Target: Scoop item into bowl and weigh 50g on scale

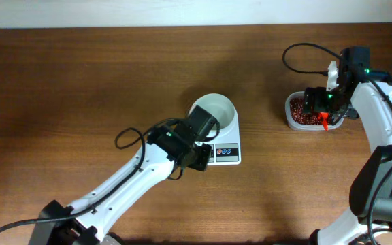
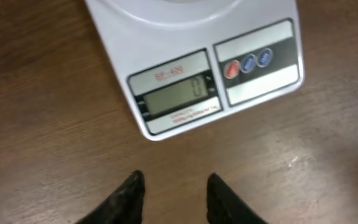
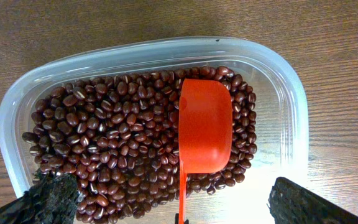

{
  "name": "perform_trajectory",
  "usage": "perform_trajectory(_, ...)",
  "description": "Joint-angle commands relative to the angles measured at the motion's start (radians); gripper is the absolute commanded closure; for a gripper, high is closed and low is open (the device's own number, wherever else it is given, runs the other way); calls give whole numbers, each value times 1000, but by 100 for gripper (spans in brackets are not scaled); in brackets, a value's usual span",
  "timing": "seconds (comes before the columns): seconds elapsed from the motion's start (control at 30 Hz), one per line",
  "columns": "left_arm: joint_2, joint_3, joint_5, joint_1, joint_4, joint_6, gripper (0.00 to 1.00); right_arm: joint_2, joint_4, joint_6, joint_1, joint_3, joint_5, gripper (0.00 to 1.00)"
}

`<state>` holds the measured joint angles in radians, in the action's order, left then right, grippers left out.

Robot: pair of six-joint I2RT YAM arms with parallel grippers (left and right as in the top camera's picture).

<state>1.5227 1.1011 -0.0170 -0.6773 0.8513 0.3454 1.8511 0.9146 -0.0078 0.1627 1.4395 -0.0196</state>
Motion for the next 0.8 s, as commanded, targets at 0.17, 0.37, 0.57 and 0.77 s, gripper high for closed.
perform_trajectory(0.17, -10, -74, -52, -32, -8, 6, 23, 3, 1, -2, -5, 1, 5, 1)
perform_trajectory(0.37, -10, -93, -51, -32, -26, 5, 5, 3, 1, -2, -5, 1, 5, 1)
perform_trajectory(0.57, -10, -93, -51, -32, -25, 6, 1, 3, 1, -2, -5, 1, 5, 1)
perform_trajectory(0.77, -10, -93, -51, -32, -25, 6, 1, 3, 1, -2, -5, 1, 5, 1)
